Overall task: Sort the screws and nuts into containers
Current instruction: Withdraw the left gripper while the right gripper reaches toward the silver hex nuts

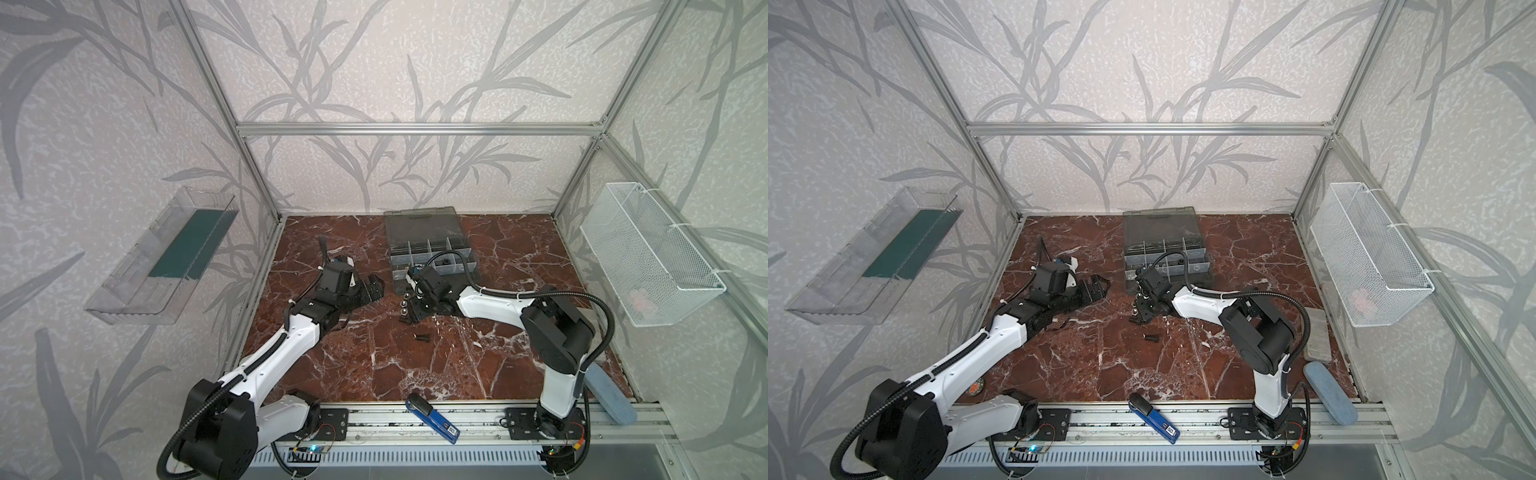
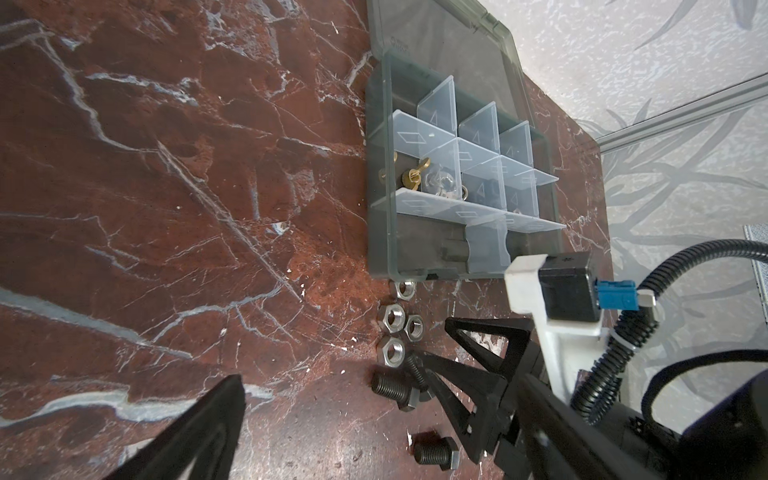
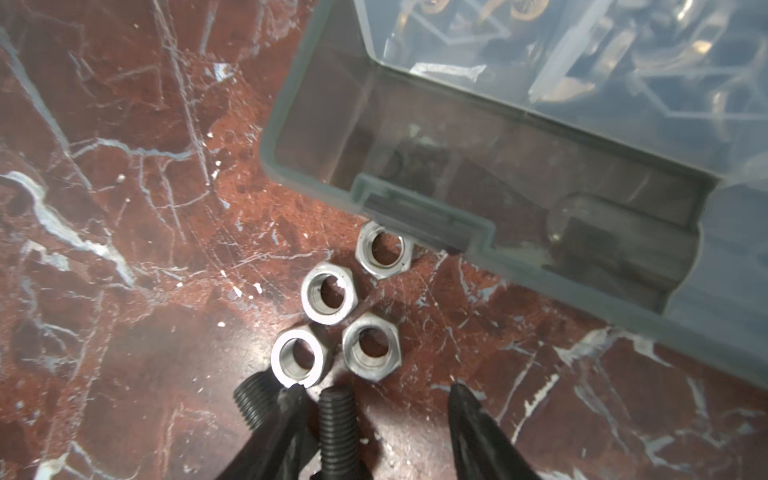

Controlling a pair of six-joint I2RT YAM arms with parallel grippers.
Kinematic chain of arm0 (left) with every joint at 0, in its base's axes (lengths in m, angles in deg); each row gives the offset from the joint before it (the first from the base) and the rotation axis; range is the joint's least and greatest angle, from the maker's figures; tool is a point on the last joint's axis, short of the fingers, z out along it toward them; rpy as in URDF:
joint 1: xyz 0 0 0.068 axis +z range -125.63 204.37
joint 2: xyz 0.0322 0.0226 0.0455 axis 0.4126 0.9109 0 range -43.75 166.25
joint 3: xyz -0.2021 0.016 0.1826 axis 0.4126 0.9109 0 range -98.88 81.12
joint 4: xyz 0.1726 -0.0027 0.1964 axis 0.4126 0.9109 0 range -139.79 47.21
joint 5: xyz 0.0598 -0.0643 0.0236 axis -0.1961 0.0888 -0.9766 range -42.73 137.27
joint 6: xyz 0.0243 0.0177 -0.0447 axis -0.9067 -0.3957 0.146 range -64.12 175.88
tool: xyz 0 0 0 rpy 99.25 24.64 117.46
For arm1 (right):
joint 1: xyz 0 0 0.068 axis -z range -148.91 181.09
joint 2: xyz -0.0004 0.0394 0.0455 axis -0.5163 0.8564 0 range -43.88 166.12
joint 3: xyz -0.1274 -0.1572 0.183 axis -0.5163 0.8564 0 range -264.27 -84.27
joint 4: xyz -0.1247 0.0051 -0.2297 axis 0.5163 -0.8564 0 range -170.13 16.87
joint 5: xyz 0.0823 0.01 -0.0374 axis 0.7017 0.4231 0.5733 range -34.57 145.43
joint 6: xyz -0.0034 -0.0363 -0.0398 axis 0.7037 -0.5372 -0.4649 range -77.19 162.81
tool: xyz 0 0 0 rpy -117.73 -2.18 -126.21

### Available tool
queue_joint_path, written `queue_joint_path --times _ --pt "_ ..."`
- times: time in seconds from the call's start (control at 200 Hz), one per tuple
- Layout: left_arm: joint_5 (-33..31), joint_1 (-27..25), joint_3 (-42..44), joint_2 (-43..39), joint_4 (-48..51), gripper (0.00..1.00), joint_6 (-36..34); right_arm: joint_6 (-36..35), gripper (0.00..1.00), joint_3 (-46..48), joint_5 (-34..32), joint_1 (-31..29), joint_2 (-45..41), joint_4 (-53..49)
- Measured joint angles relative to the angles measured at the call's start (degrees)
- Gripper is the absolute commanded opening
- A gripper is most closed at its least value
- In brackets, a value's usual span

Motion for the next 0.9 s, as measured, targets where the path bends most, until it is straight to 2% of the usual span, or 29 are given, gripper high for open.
queue_joint_path --times 0.405,0.64,0.9 --pt "0.2 0.0 0.0 1.4 -1.0 0.99 0.5 -1.9 0.55 -0.9 -1.5 0.0 3.3 1.5" --pt "0.2 0.0 0.0 1.7 -1.2 0.99 0.6 -4.3 0.51 -2.8 -1.8 0.0 4.6 0.9" --pt "0.2 0.2 0.0 2.1 -1.2 0.99 0.6 -5.7 0.34 -3.1 -1.9 -0.1 5.0 0.7"
